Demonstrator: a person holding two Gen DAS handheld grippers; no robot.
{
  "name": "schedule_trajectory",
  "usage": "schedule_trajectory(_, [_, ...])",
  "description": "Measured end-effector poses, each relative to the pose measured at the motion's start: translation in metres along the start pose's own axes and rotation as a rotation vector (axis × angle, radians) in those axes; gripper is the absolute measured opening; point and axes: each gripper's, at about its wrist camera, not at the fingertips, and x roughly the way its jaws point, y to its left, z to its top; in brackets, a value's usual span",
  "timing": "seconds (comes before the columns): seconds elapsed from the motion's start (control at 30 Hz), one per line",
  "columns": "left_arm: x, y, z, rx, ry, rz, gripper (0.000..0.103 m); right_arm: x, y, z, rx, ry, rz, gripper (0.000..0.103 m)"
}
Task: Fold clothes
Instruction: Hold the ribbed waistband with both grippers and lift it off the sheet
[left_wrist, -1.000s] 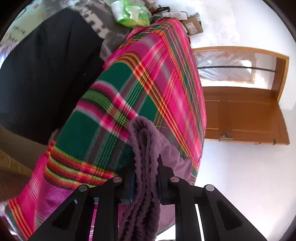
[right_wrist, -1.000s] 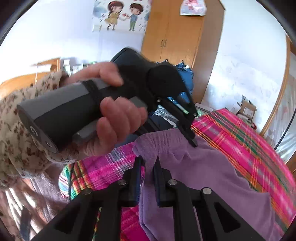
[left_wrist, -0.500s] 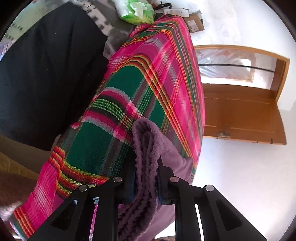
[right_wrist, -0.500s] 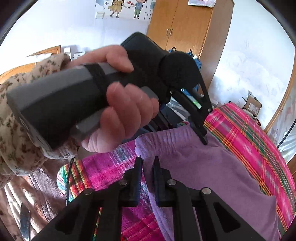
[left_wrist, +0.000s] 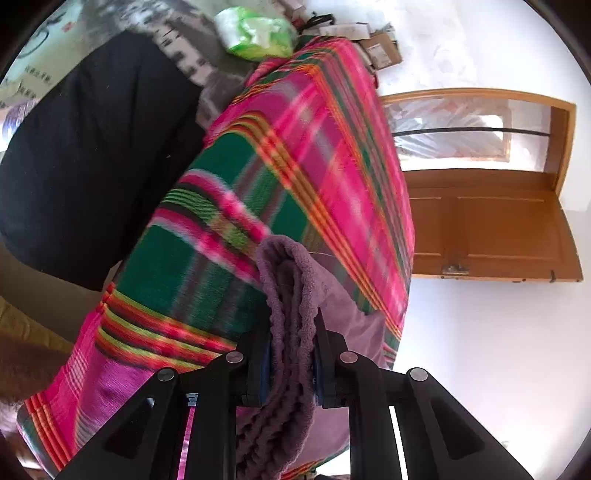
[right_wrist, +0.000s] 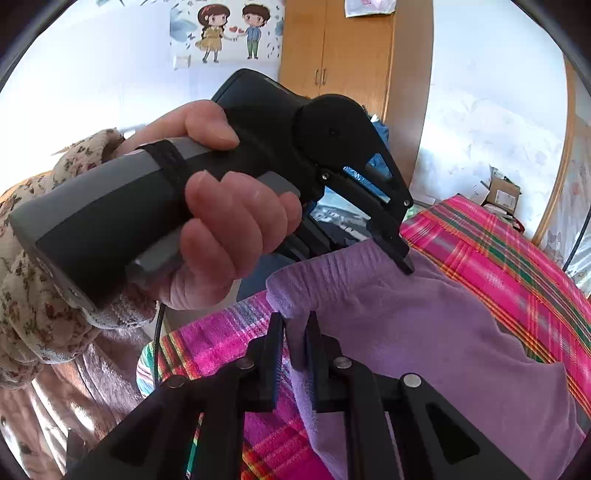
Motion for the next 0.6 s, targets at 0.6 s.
schedule_trajectory(0.6, [-0.004, -0.056, -0.016, 0.073, -0.043, 0.061, 0.018, -0.056, -0.026, -0.006, 0.046, -0.129, -0.024, 0.011])
